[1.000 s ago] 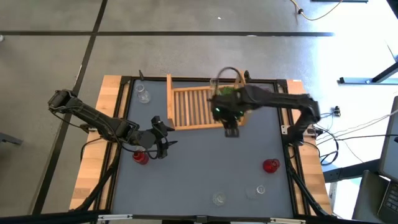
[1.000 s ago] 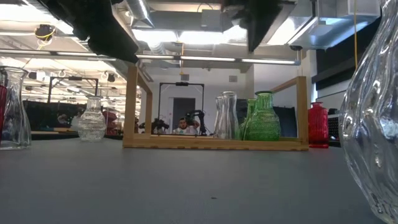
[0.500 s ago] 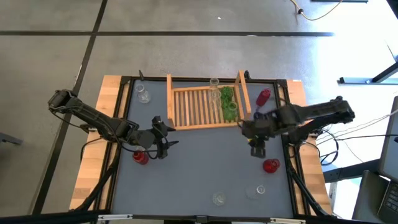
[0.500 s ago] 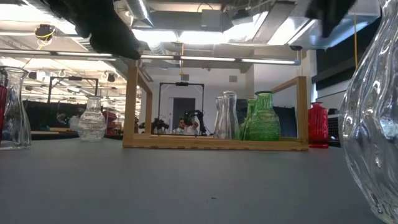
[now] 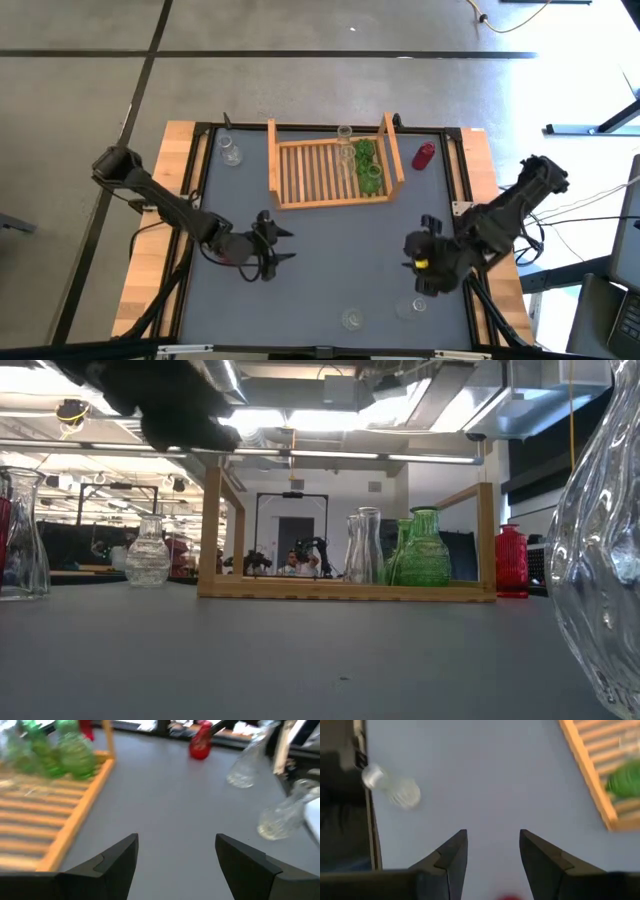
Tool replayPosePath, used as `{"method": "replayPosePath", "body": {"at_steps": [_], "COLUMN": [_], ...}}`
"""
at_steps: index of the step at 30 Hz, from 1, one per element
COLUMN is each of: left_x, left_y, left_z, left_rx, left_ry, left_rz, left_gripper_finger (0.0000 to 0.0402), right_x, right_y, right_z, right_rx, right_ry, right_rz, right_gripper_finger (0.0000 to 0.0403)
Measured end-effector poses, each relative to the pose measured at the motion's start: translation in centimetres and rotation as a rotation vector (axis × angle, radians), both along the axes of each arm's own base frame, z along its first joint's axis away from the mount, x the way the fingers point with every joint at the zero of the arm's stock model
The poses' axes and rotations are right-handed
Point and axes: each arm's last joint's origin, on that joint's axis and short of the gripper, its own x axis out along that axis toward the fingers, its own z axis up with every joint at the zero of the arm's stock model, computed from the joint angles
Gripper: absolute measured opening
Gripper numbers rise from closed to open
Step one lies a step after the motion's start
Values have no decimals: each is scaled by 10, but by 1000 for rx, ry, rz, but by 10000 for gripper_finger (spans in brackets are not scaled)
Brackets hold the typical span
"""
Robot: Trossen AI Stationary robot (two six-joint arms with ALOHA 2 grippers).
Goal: Sort vases onto shelf
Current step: Put the transparent vase on the shelf aligned with the other transparent vase
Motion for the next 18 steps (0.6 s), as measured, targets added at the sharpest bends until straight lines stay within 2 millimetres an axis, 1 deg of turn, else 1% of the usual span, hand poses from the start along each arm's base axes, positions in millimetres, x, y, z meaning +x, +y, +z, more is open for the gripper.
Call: {"method": "replayPosePath", "body": {"at_steps": [3,6,12,18], "left_x": [9,14,19,18], "left_y": [-10,-17,-22,-26], "left_z": [-6,-13,-26,-26], "left_rx": [-10,-28,-99,-99], "left_ry": [-45,-63,-65,-71], "left_rz": [-41,-57,-29,-33], "left_gripper_finger": [259,259,259,259], "right_x": [4,11,36,62], "right_y": [18,34,64,90], "right_z": [-3,-11,-38,-65], "right_rx": [-44,-85,-130,-177], "right_ry": [-106,-186,-184,-228], "right_rz": [4,1,138,282], "right_gripper_finger": [167,167,167,167]}}
